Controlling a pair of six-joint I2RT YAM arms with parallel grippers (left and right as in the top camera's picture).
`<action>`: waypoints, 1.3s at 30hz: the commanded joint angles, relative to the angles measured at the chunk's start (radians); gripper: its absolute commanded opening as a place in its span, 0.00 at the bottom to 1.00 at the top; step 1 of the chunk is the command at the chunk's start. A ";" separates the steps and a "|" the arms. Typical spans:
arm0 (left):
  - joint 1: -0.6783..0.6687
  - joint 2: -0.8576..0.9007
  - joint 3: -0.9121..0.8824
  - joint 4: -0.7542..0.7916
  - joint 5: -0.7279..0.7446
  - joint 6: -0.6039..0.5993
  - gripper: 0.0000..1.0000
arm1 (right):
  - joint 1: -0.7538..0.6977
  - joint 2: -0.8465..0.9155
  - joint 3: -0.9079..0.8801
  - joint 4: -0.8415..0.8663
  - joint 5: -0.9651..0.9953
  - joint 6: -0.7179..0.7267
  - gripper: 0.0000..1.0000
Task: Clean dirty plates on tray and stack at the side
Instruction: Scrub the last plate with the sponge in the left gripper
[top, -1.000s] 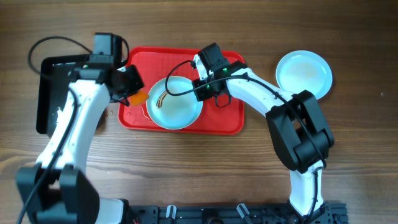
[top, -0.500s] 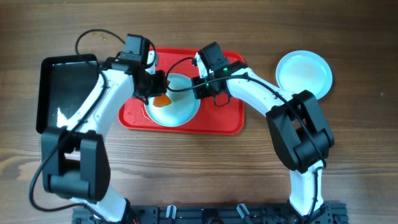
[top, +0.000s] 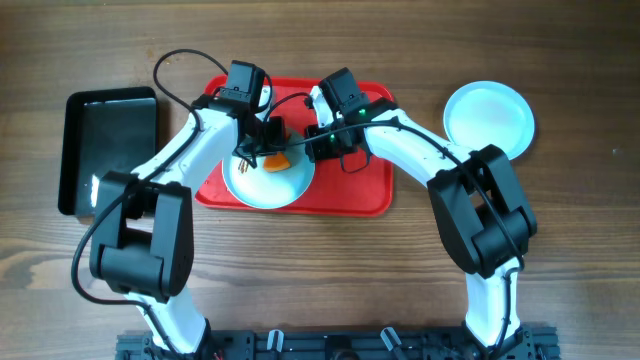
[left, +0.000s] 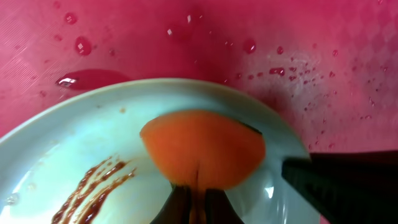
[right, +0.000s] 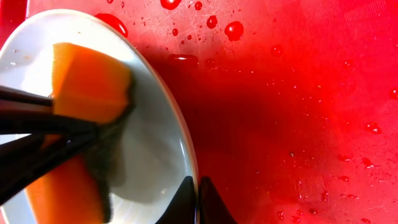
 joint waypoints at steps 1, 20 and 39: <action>-0.002 0.036 -0.006 0.013 -0.066 -0.056 0.04 | 0.002 0.020 0.002 -0.008 0.004 0.046 0.04; -0.003 0.053 0.010 -0.007 -0.636 -0.188 0.04 | 0.002 0.020 0.002 -0.055 0.274 0.219 0.04; -0.043 -0.003 0.014 0.043 -0.177 -0.203 0.04 | 0.060 0.020 0.002 -0.028 0.361 0.373 0.04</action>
